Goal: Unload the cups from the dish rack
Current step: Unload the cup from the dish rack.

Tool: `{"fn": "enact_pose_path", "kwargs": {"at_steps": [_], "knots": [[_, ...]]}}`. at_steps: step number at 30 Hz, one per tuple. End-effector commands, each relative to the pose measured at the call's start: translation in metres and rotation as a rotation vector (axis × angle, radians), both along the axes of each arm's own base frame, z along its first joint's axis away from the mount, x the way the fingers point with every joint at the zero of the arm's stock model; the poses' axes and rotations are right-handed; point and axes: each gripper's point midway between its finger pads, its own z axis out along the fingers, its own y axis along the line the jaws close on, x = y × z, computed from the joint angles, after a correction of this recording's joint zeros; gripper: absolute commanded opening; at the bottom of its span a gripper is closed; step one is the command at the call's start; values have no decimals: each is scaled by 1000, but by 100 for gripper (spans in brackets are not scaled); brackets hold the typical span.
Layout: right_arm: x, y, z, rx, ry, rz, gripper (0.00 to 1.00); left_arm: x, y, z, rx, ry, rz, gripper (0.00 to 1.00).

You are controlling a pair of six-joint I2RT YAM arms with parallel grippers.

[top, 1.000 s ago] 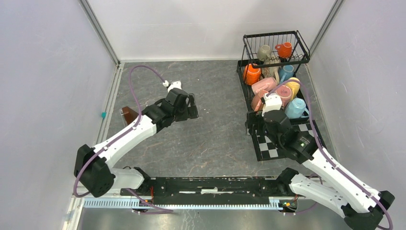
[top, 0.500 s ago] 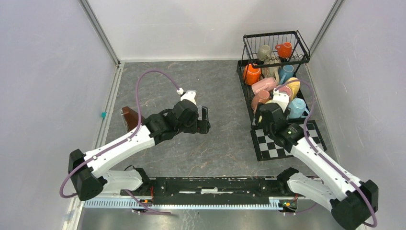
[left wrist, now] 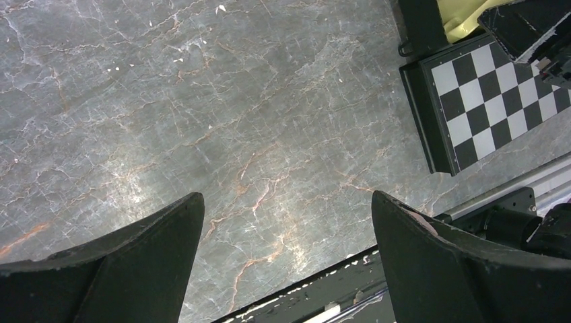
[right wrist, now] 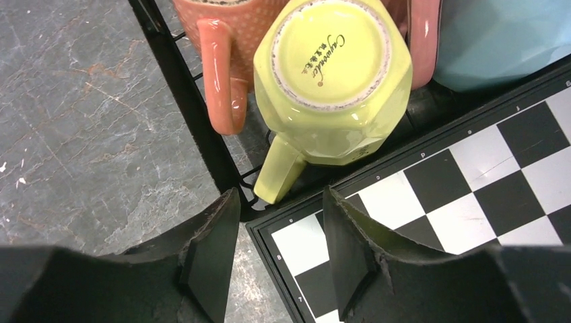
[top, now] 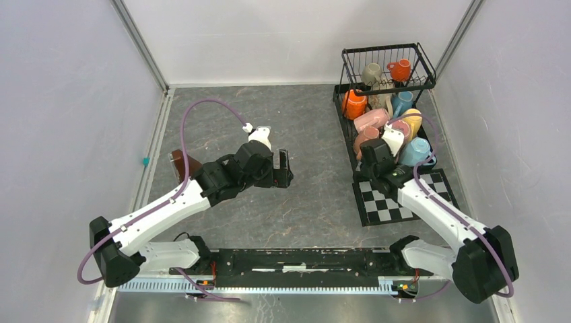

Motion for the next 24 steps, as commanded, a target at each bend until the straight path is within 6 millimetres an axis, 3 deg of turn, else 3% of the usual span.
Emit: {"fn": "enact_pose_path", "kwargs": {"at_steps": [1, 14, 24], "knots": [[15, -3, 10, 42, -59, -105, 54, -2, 1, 11, -21, -24, -5, 100], [31, -12, 1, -9, -61, -213, 43, -2, 2, 18, -30, -35, -5, 100], [29, -12, -16, -31, -27, -197, 38, -3, 1, 13, -26, -21, 0, 100]]}}
